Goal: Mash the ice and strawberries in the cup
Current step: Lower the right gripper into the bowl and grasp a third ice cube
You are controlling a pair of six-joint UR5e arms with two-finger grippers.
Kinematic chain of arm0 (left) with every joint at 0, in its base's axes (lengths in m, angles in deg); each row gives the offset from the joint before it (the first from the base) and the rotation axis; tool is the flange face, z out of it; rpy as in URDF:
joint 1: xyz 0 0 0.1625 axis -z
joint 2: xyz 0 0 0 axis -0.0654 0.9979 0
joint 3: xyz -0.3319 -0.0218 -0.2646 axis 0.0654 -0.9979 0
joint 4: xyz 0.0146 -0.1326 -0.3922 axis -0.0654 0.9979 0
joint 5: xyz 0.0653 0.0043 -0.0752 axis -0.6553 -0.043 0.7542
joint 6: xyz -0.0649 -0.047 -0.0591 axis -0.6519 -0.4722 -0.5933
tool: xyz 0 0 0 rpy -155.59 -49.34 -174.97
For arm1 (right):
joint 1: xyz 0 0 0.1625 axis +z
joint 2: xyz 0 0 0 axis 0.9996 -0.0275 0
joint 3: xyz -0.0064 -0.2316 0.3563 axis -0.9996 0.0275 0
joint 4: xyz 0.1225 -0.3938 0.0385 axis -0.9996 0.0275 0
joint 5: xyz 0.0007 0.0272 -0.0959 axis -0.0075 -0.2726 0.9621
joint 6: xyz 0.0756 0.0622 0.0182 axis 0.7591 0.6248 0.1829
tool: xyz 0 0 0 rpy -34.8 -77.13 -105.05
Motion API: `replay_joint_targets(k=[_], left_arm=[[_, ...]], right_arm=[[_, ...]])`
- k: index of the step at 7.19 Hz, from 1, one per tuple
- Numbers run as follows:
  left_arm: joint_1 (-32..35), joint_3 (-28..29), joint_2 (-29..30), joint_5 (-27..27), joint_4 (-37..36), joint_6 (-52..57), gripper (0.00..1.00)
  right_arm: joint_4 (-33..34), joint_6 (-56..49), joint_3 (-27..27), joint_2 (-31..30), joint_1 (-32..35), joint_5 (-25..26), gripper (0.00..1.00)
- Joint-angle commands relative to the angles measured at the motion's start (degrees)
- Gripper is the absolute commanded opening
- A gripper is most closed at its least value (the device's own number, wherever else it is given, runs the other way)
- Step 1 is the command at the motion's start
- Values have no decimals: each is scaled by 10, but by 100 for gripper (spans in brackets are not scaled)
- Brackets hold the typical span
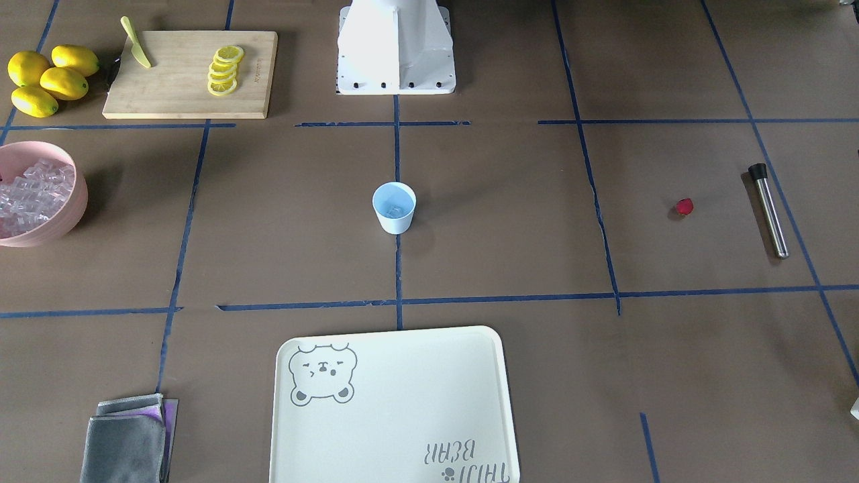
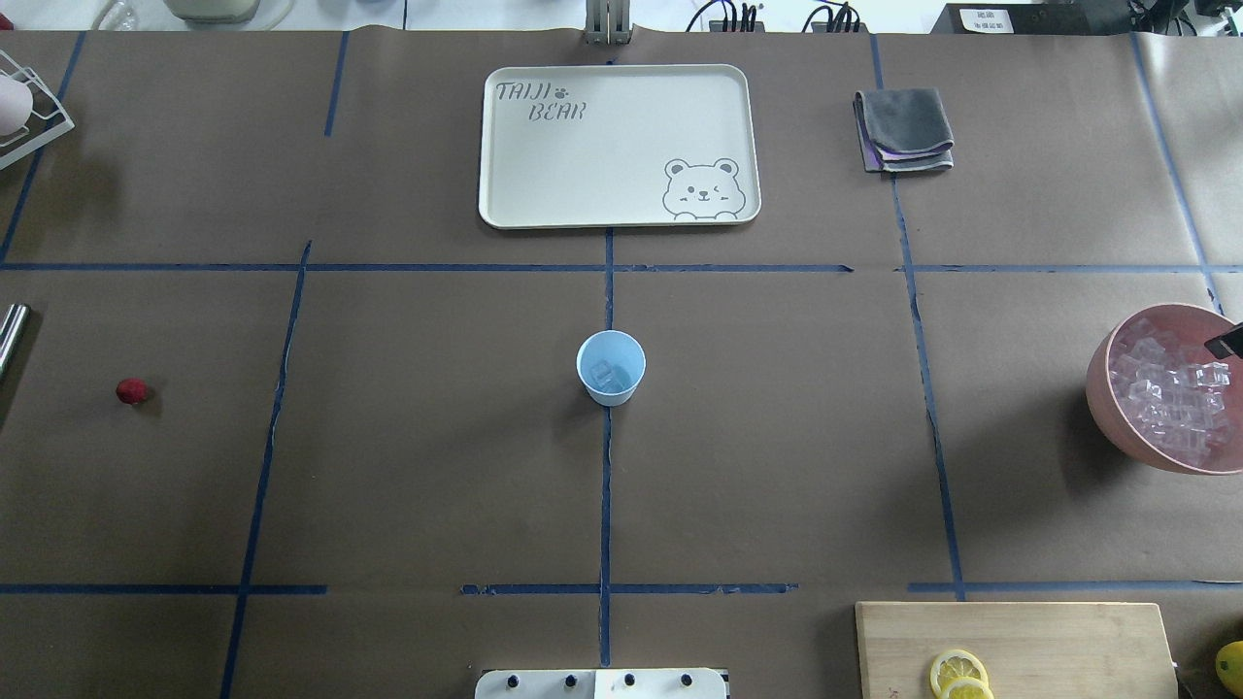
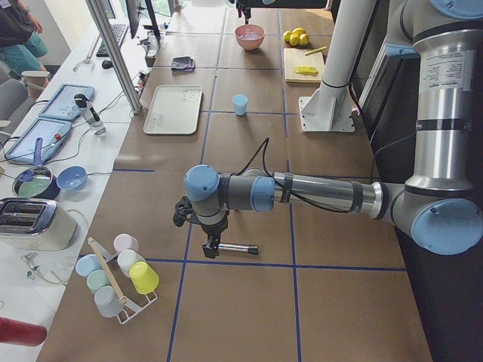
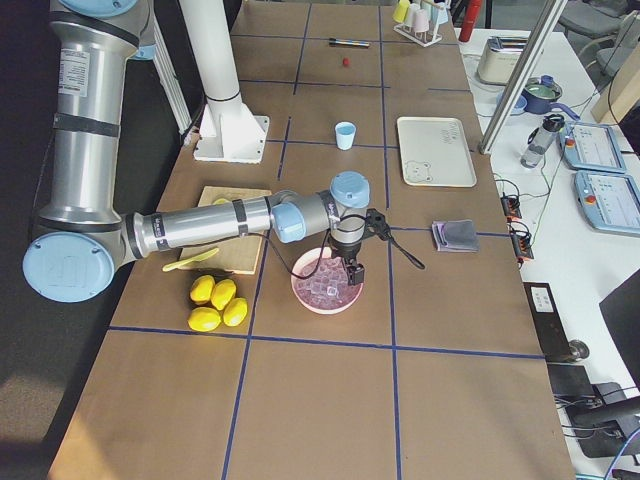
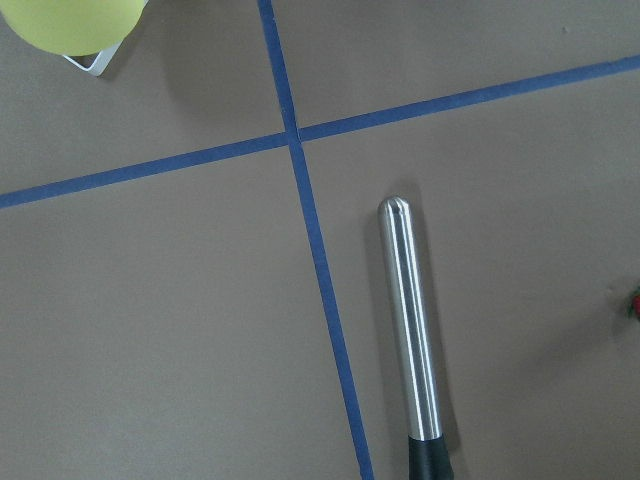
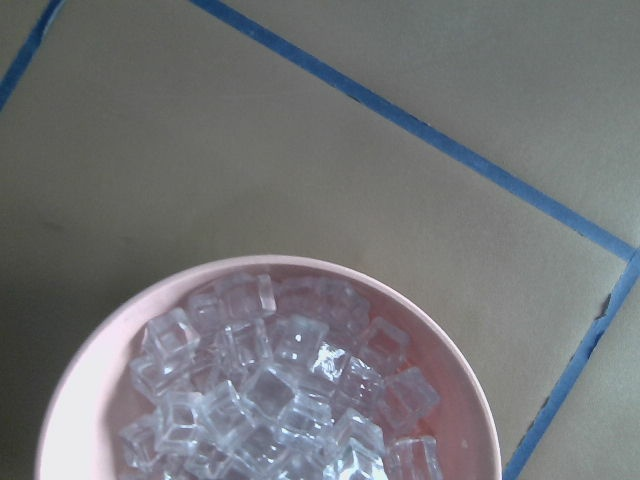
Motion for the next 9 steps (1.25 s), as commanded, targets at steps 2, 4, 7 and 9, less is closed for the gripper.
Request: replay_joint_targets(k=[2,4,7,9], left_arm=[[0,-1,0,1,0,0,100],[0,-1,1,0,0,1,100],[-1,-1,1,0,0,1,100],[-1,0,1,0,0,1,100]], right_arm=[[-61,52,26,-11,-5,0,87],[-63,80,26,-11,-33,3,82],[-63,78,29,-23,-43,6,78],[-62,78,35,-23,-49,7,74]])
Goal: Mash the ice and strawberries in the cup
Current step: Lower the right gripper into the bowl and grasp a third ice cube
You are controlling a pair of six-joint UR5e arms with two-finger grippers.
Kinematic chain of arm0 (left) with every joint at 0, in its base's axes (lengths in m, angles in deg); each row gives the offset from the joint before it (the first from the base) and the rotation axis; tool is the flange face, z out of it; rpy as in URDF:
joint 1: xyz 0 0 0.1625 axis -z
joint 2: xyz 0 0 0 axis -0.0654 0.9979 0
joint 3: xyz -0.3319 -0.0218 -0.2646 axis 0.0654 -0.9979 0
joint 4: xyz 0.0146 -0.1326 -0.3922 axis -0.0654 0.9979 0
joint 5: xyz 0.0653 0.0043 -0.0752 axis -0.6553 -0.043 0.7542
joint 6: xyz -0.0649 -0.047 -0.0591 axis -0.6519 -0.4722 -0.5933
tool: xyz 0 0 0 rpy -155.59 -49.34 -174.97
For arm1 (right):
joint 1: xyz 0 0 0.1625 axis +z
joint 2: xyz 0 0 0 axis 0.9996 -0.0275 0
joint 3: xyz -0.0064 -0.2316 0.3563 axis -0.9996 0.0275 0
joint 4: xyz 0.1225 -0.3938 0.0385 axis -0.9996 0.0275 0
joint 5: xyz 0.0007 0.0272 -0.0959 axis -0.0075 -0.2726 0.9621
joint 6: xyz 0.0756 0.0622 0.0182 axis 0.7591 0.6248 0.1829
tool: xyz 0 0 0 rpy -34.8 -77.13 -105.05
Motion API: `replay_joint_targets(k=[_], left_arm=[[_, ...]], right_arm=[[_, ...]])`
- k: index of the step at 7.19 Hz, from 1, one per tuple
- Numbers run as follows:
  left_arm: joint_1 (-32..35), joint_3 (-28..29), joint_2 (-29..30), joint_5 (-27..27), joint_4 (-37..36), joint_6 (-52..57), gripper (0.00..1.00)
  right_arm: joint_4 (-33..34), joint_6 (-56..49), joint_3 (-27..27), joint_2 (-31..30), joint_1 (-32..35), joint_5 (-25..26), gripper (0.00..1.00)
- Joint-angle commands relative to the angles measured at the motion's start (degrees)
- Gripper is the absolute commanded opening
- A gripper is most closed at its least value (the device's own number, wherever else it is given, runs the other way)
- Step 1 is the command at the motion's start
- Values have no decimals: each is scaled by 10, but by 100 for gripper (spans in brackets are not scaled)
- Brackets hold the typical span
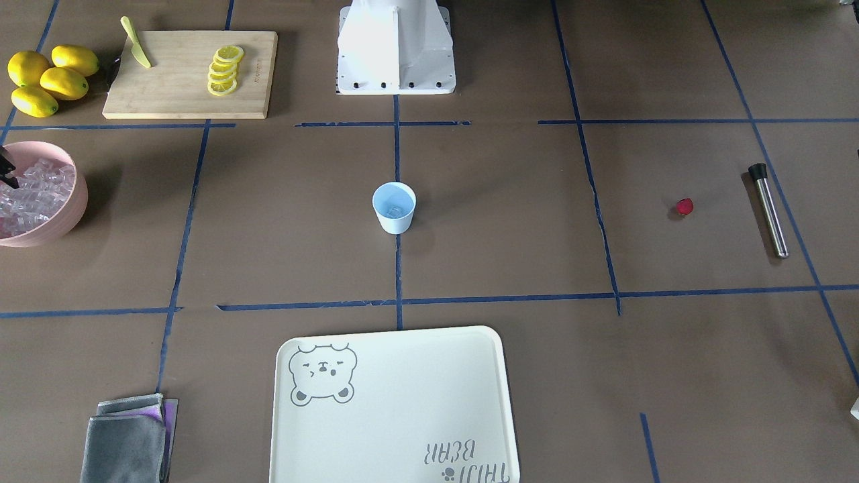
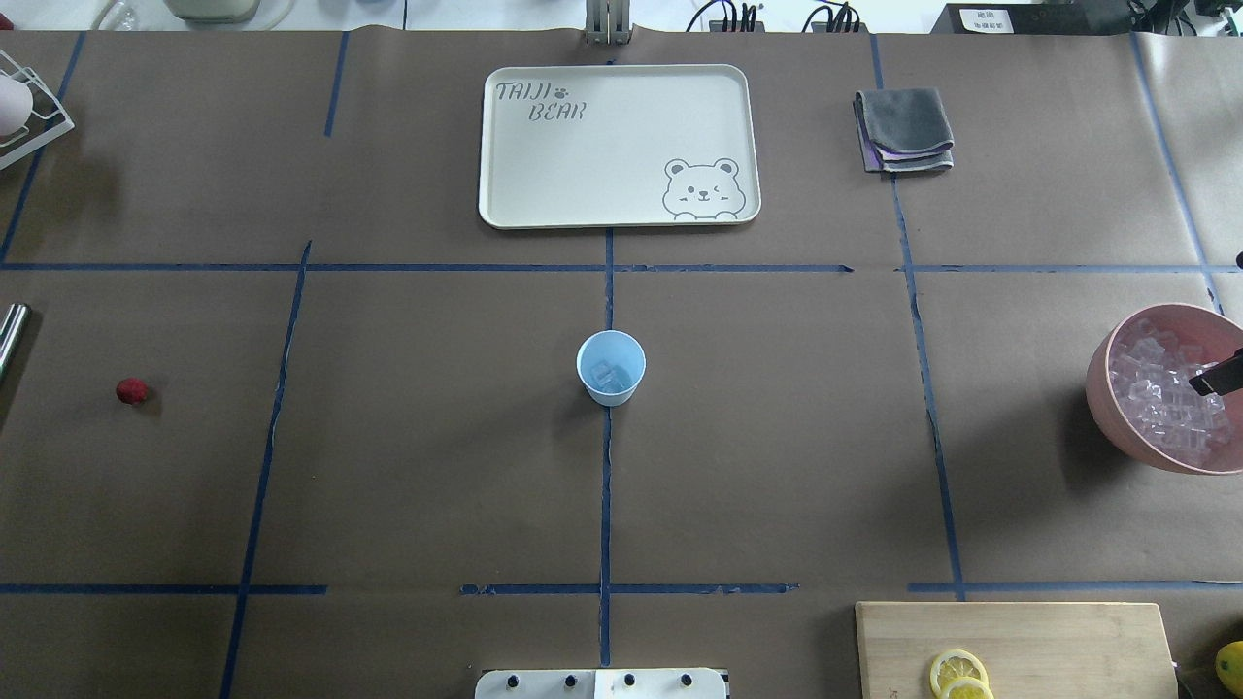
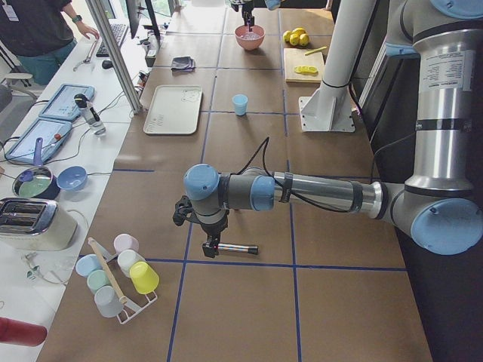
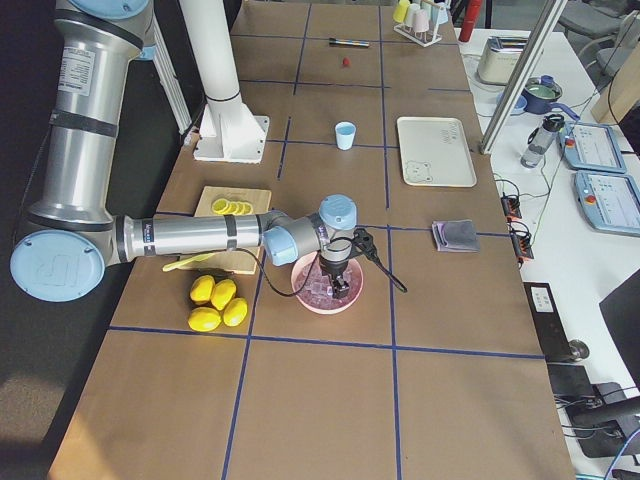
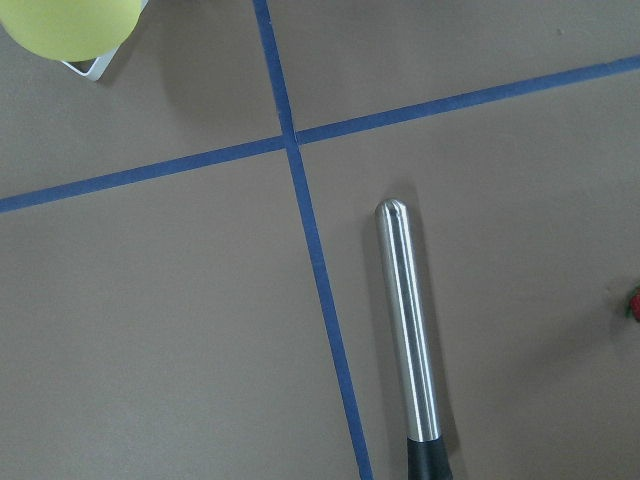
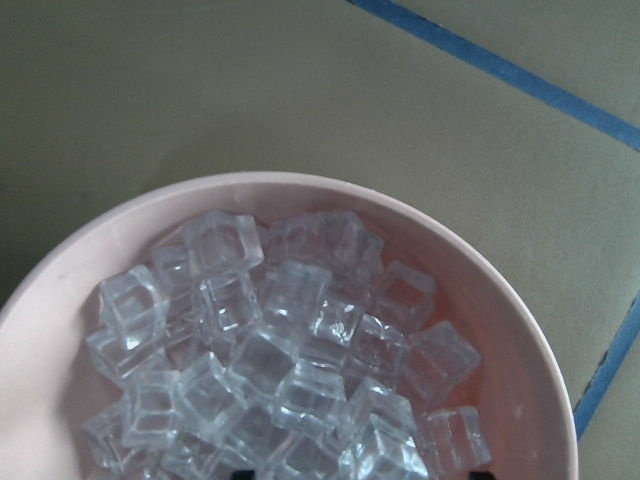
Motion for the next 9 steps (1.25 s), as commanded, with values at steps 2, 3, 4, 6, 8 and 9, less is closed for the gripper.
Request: replay_joint_targets(k=[2,3,4,6,8,9], left_arm=[[0,1,0,0,0,0,100],[0,0,0,0,0,0,100],[0,1,0,0,1,0,100],[-1,1,1,0,1,0,100],[-2,3,1,0,15,0,100],[-3,2,1,0,15,0,100]], right_arm=[[1,0,12,6,-7,2,69],[0,-1,15,6,-7,5,66],[1,-2,17,6,-7,6,62],[1,-3,18,6,-7,6,28],[1,-6,15,4,-6,5,4],[1,-7,11,6,-4,4,2]])
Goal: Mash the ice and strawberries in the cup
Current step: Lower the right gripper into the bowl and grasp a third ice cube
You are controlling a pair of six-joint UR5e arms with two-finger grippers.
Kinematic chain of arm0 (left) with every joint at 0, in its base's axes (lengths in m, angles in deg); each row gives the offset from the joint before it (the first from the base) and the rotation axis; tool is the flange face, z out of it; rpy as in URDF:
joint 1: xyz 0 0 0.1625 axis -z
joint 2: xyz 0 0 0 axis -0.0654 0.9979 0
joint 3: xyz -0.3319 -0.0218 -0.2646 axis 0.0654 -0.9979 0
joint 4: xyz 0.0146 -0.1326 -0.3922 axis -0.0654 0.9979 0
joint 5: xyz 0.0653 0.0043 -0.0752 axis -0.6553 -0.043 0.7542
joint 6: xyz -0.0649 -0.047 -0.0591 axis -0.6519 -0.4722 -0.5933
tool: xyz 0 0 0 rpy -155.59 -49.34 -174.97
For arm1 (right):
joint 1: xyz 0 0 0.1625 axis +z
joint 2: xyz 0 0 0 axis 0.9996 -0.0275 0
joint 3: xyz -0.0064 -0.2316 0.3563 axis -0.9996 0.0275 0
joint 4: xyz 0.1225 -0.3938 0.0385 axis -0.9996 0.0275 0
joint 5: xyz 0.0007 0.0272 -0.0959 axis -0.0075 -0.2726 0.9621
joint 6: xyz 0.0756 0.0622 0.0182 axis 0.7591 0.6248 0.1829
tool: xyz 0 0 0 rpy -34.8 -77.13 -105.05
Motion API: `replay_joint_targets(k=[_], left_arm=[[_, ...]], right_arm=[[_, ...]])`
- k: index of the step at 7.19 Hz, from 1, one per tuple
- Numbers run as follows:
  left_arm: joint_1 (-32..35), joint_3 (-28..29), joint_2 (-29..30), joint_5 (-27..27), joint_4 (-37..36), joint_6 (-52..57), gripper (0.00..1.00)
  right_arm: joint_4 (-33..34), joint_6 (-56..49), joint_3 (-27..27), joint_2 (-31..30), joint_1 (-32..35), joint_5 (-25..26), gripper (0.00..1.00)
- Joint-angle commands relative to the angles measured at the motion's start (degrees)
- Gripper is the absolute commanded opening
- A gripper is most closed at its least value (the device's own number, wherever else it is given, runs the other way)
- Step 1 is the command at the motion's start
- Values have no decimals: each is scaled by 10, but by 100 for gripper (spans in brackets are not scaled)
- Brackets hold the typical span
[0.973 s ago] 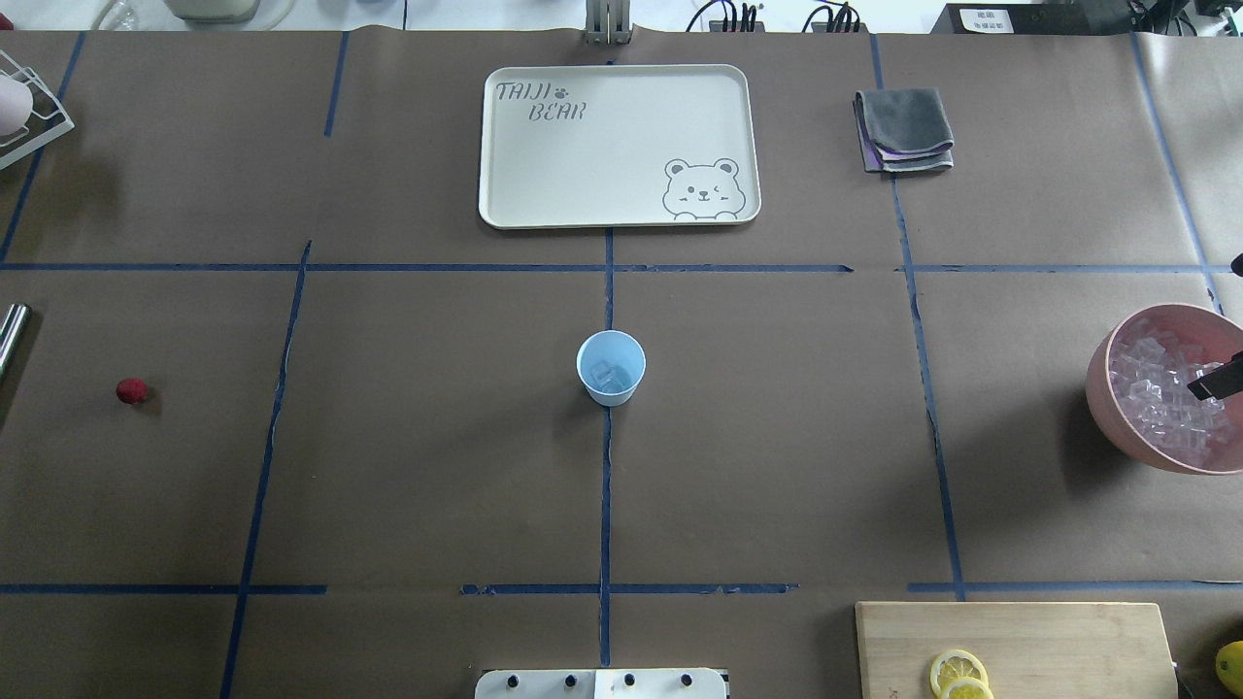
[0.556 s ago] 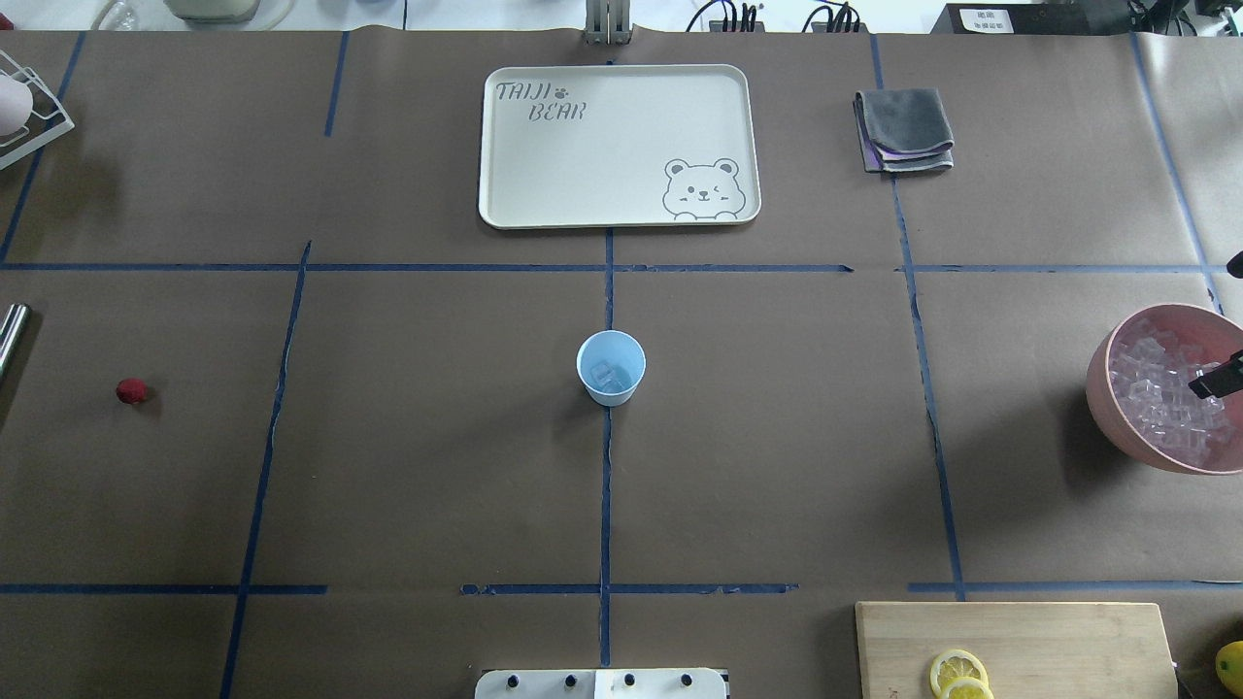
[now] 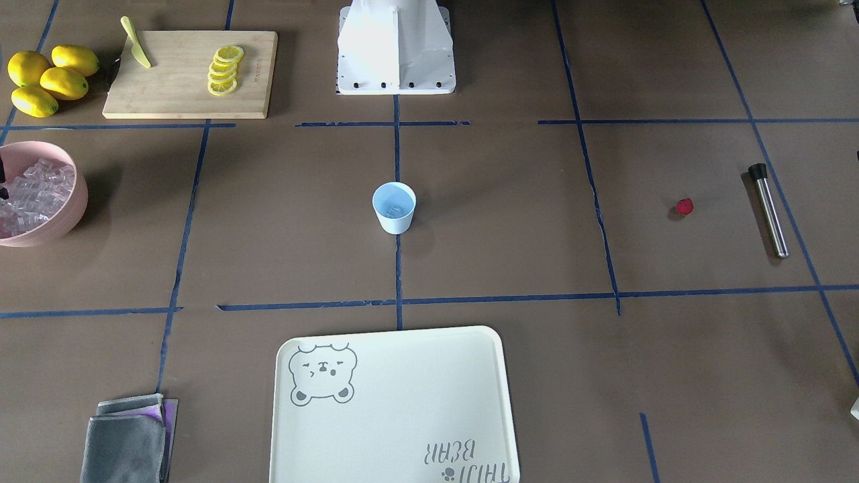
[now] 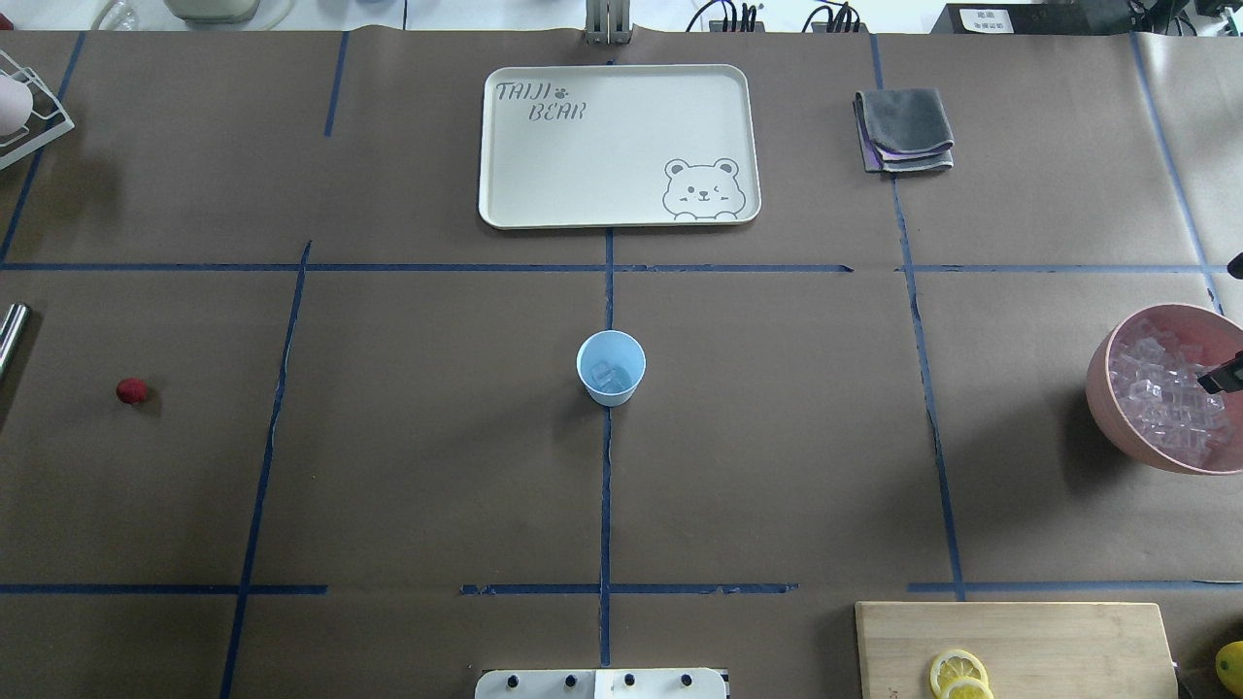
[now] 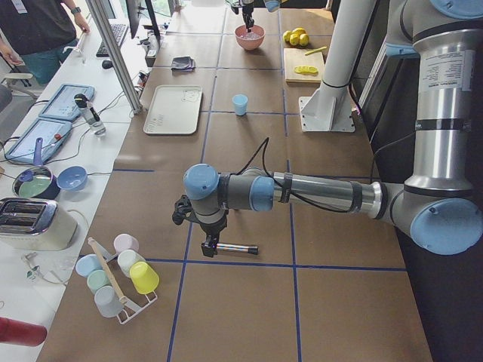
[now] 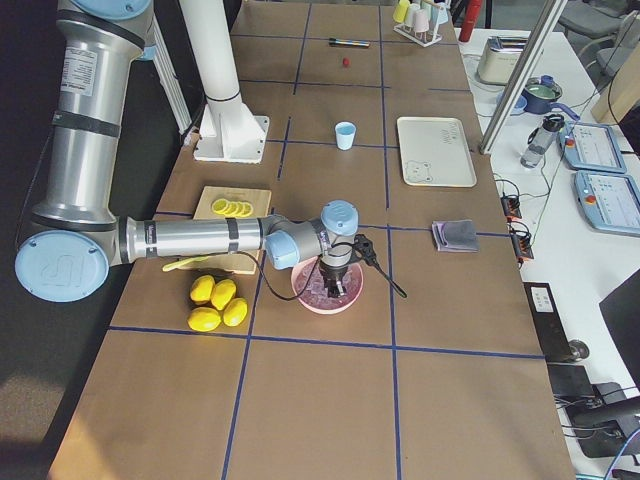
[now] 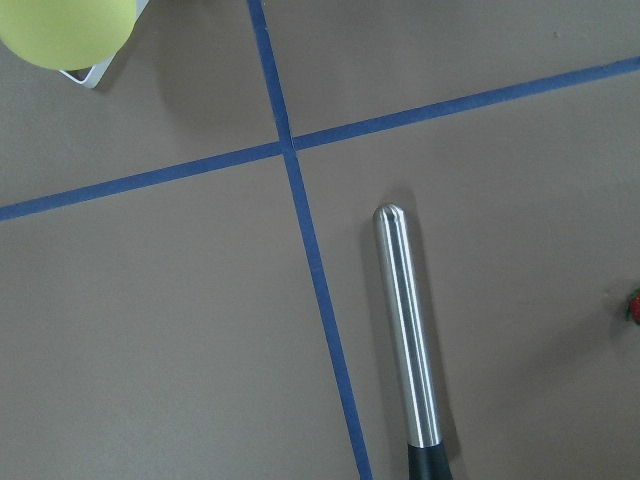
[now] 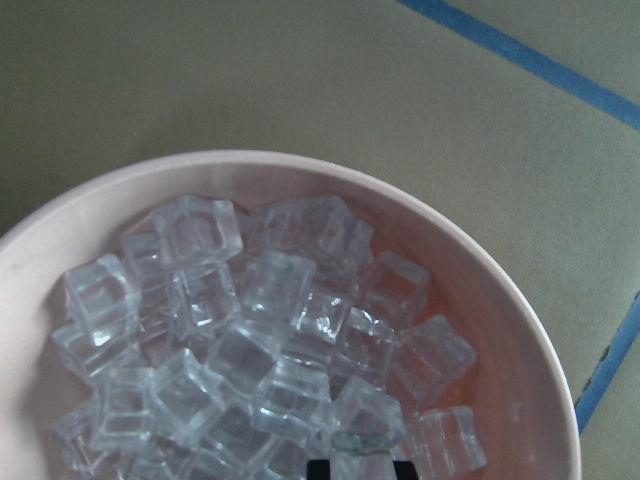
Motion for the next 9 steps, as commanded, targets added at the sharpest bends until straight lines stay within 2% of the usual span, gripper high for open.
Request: replay_joint_targets(k=[1,2,4,7,9], left_arm=[[0,-1,0,0,3,0,100],[0,-2,0,0,3,0,100],[0,-2,0,0,3,0,100],[0,-2,0,0,3,0,100],[-1,-2,1,0,4,0,100]], right_arm=[[5,-1,-13,3,19,-6,0],[19,7,-41,4,30,-9,0],[28,59,-51,62,25,-2,0],[175,199,-69,243,-33,-6,0],[228,339,-70,345,-98,22,0]])
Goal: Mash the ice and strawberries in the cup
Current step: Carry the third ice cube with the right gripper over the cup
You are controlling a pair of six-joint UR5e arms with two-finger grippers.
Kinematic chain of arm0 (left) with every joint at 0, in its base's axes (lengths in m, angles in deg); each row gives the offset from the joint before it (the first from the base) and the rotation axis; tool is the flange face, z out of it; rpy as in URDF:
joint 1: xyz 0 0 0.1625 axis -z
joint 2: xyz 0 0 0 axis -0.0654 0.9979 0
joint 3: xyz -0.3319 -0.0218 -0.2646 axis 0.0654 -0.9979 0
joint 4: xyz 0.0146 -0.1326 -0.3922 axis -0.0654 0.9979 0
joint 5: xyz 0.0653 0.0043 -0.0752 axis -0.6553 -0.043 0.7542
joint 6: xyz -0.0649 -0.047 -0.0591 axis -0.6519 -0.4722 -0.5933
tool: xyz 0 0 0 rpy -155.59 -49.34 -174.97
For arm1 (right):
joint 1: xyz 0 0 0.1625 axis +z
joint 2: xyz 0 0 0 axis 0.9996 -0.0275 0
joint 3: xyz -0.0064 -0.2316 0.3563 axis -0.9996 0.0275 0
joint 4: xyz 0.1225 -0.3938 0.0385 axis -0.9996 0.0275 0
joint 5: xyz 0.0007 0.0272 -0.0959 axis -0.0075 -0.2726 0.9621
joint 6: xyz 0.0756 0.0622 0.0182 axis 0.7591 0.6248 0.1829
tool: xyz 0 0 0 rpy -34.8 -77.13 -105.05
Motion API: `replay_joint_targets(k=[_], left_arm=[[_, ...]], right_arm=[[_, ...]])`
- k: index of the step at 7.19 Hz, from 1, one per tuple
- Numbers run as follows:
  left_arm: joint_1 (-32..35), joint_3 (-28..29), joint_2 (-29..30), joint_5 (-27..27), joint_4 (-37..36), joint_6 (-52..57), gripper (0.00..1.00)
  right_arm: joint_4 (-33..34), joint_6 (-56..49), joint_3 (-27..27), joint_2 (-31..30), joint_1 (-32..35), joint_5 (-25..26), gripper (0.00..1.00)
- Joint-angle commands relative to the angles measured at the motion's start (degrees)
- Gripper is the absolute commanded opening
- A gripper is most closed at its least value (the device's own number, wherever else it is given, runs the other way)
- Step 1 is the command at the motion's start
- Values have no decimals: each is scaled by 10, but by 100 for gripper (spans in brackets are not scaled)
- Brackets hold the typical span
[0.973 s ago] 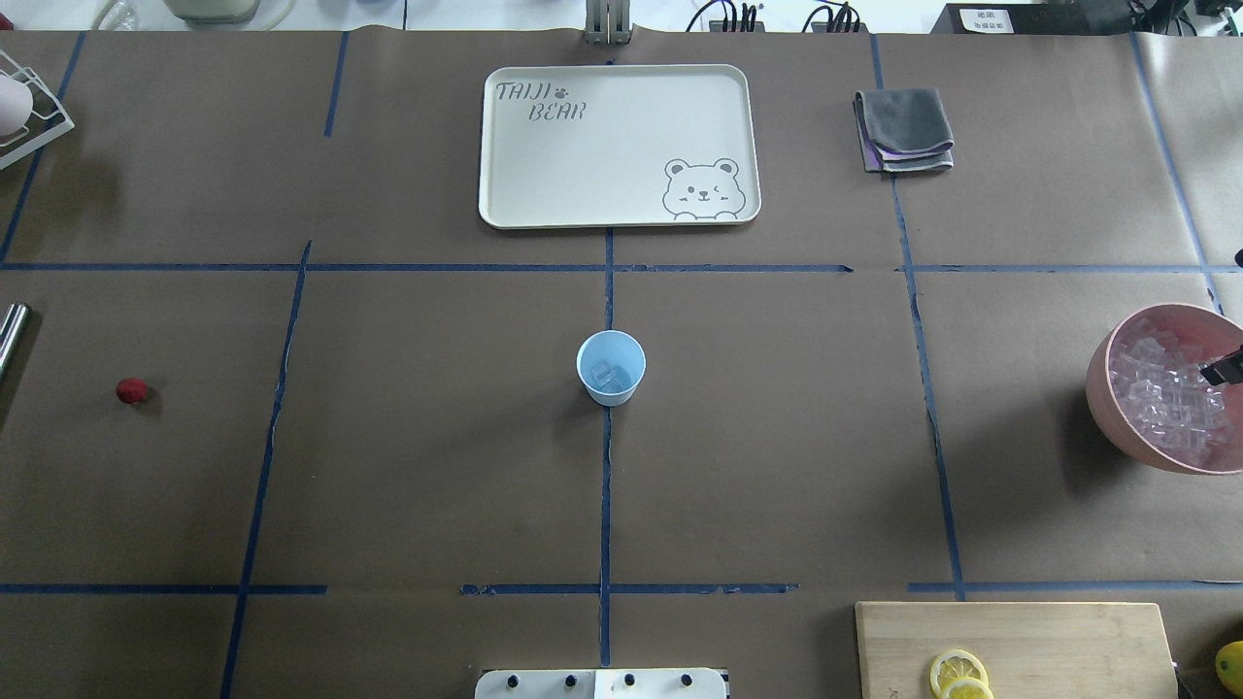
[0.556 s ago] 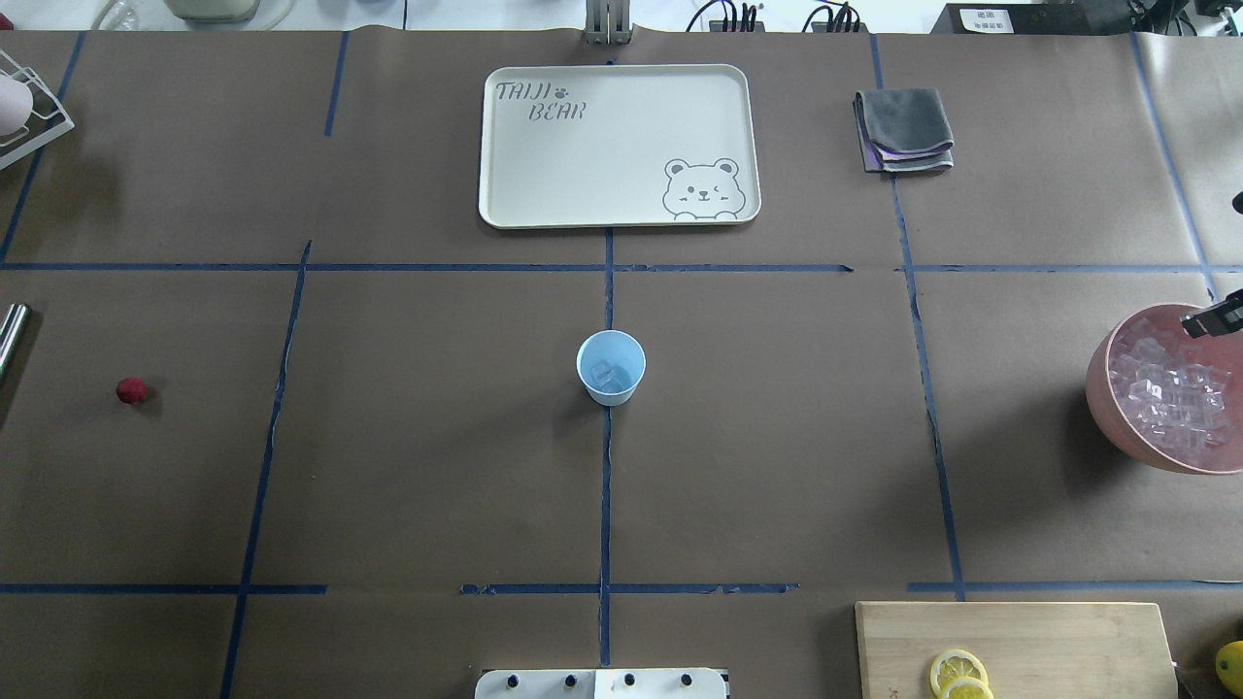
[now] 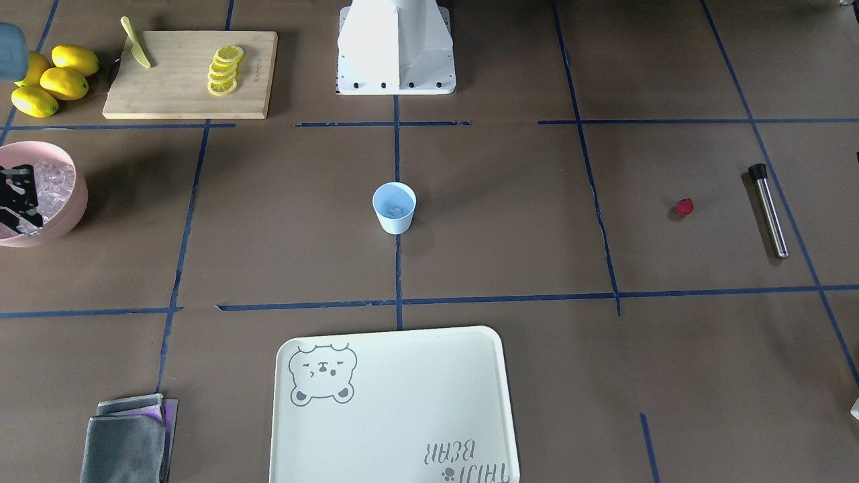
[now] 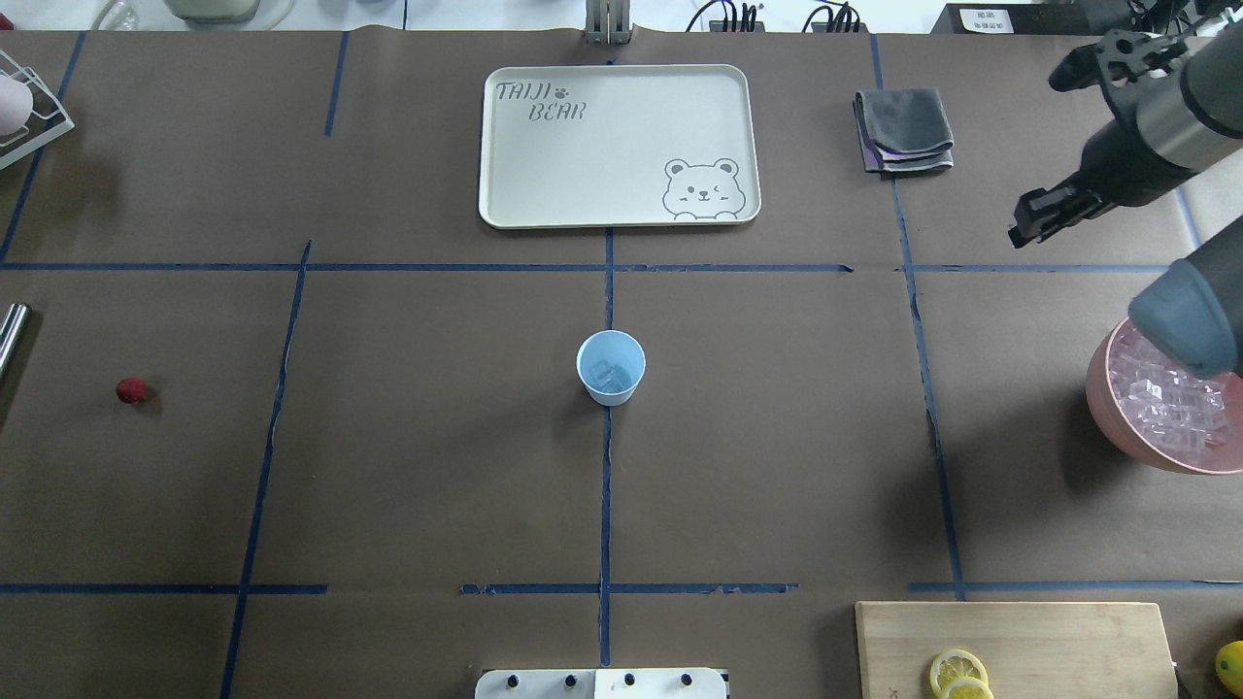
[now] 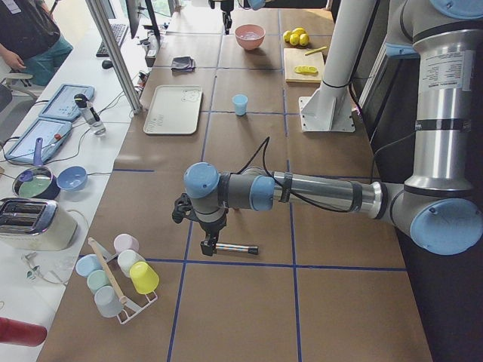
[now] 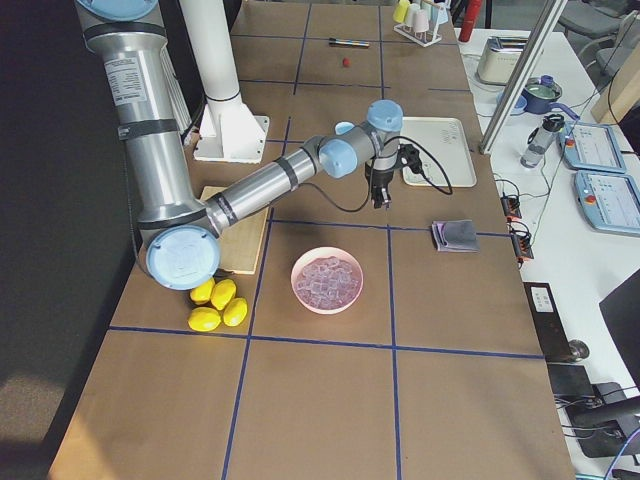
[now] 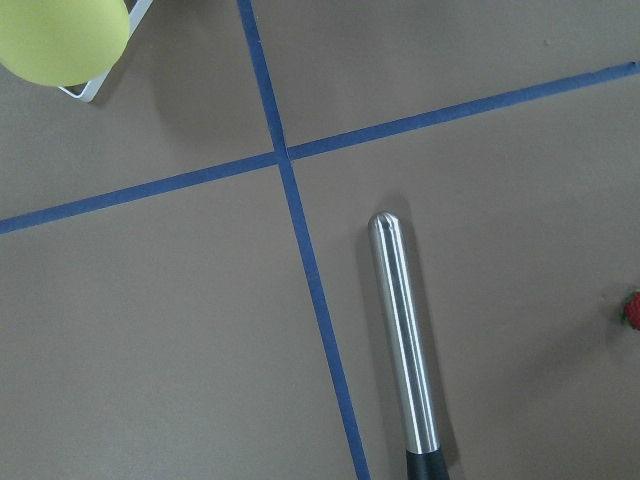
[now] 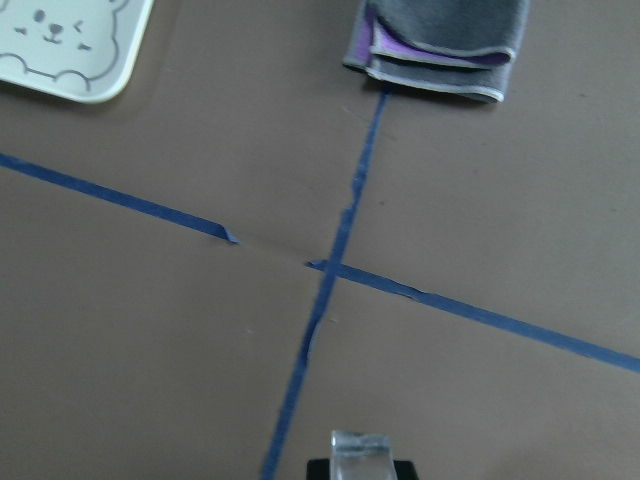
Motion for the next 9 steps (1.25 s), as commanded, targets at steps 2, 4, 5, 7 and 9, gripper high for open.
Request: replay_joint_targets(k=[2,4,5,7,9], left_arm=[[0,1,10,0,0,0,100],[0,1,10,0,0,0,100],[0,2,10,0,0,0,100],[0,1,10,0,0,0,100],[0,2,10,0,0,0,100]], right_arm=[[51,203,10,140,-129,81,0],[82,318,58,249,-207,150,0],[81,361,91,287,-244,180,0],[81,377,118,311,-262,192,0],[81,395,148,331,-283,212,0]])
